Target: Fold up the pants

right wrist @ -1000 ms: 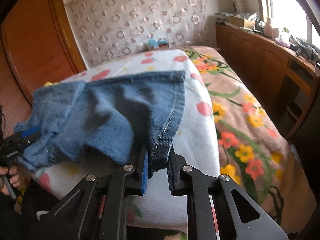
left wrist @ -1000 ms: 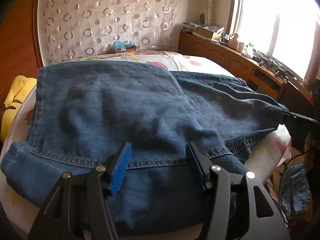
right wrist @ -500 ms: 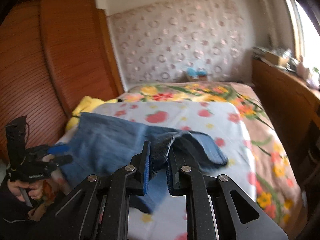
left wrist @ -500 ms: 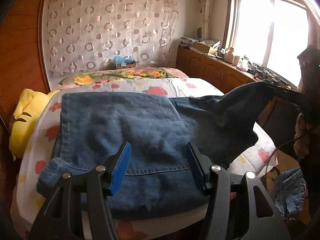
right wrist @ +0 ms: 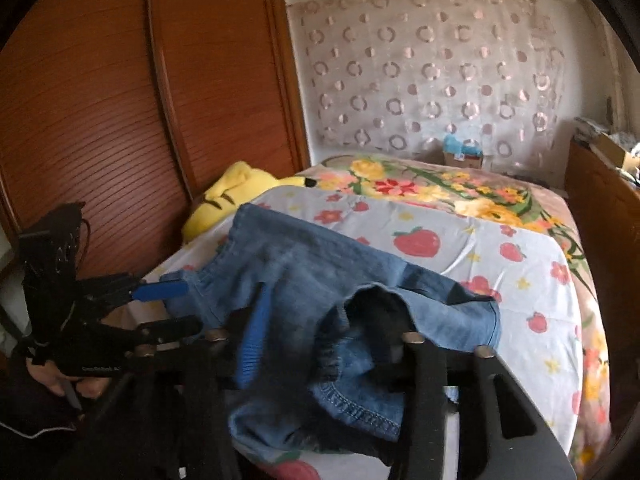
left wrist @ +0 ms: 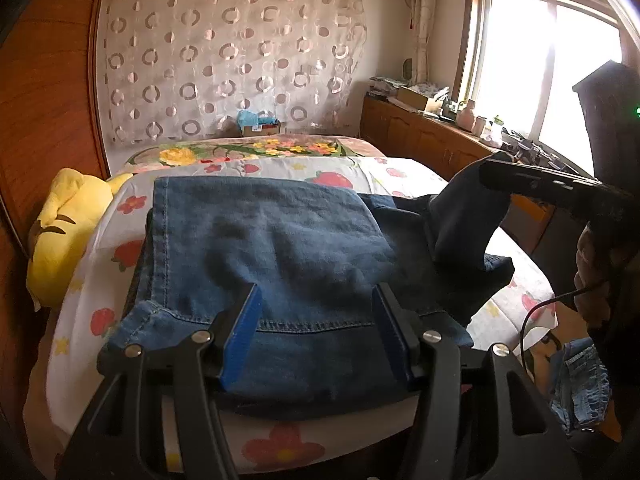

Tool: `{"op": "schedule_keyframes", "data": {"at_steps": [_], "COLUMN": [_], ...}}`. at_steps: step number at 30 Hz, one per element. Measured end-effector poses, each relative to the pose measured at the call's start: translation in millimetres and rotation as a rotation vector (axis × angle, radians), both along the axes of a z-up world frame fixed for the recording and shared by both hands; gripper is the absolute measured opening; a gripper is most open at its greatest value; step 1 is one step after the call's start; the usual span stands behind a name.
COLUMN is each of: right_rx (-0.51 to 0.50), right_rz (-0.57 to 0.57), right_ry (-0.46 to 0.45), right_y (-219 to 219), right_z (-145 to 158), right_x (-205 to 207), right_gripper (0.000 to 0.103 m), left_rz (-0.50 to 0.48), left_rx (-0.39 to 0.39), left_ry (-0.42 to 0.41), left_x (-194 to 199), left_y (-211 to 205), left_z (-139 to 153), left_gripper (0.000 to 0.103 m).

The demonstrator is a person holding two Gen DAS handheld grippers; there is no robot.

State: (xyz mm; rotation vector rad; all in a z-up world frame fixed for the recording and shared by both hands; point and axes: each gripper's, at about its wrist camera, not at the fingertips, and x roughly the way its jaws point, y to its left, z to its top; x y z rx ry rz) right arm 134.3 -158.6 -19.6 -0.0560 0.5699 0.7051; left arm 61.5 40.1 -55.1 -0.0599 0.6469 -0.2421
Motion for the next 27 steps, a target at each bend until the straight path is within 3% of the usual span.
{"op": "schedule_keyframes", "data": {"at_steps": [6, 14, 19, 21, 27], "right_rx": [0.035, 0.061, 0.04, 0.027, -0.024], "right_rz": [-0.058, -0.112, -0.185, -0.212, -0.286], "right_ry": [0.029, 0.018, -0.012, -0.029, -0.006], "right_y": [-36.5, -75.1, -102.5, -112.0, -134.4], "right_z": [-4.8, 6.8, 25.3, 30.4, 12.4], "right_x": [5.1, -10.6, -18.7, -20.6, -16.9], "right_gripper": [0.049, 0.056, 0.06, 0.061, 0.061], "left_rz": [-0.053, -0.129, -0.123, -0.125, -0.179], "left_rx": [-0.004, -0.005, -0.013, -0.024, -0.042], "left_ry": [-0.01, -0.02, -0.001, 0.012, 0.037], "left_x": [2.2, 5.6, 10.6, 13.2, 16.1], "left_y": [-14.2, -39.0, -46.4, -47.9, -59.5], "left_z": [-1.1, 3.7, 5.5, 5.3, 3.9], "left_gripper": [0.056, 0.037, 0.037, 0.043, 0.054]}}
